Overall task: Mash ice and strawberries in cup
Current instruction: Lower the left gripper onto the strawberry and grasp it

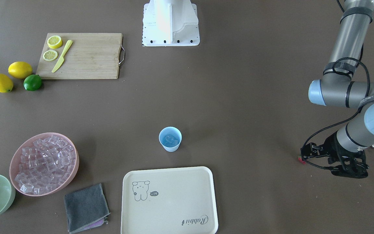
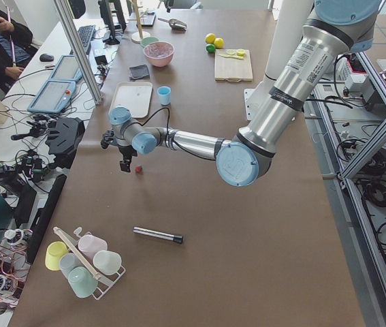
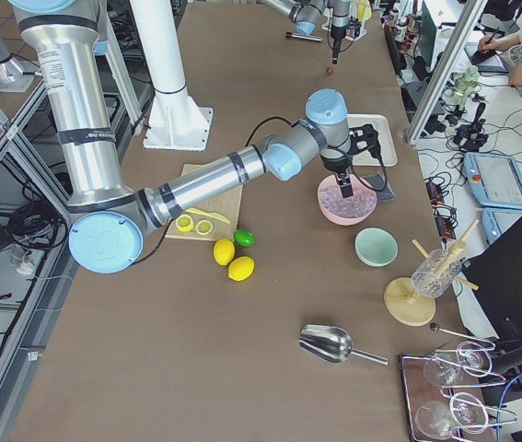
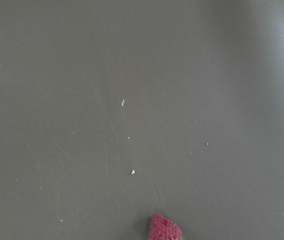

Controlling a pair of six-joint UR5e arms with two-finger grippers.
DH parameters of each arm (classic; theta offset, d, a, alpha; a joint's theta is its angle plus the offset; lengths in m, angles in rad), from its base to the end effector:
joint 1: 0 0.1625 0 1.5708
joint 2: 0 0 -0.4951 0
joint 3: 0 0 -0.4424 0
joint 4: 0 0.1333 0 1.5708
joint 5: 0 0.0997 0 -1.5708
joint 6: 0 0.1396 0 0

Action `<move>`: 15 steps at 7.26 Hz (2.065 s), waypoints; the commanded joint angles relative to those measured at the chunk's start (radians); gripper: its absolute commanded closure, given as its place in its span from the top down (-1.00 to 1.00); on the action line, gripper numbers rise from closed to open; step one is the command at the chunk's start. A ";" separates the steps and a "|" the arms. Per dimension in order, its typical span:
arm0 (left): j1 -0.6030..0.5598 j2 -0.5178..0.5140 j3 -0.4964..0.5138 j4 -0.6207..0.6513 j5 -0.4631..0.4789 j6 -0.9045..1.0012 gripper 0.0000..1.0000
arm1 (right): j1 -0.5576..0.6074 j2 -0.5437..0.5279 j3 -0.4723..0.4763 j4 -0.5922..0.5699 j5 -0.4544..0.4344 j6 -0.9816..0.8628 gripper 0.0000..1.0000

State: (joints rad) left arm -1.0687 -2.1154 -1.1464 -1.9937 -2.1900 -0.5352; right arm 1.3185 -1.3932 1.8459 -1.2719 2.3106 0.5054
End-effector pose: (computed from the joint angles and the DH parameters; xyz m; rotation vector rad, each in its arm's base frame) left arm 0.3583 -0.7613 0.5787 0.1570 0.7845 0.1368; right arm -0.1190 -0.6184 0.4636 0.4038 -0.9158 -0.0462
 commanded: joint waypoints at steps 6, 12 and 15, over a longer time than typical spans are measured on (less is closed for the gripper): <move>0.058 -0.022 0.042 -0.008 0.047 -0.058 0.66 | 0.011 -0.036 0.009 0.002 -0.010 -0.011 0.99; 0.058 -0.006 0.040 -0.013 0.047 -0.057 -0.16 | 0.013 -0.047 0.019 0.003 -0.027 -0.011 0.99; 0.047 -0.006 0.015 -0.014 0.047 -0.072 -1.00 | 0.015 -0.069 0.047 0.003 -0.027 -0.010 0.99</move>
State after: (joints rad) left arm -1.0135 -2.1216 -1.1150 -2.0075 -2.1419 -0.5971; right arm 1.3327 -1.4532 1.8801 -1.2686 2.2841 0.4953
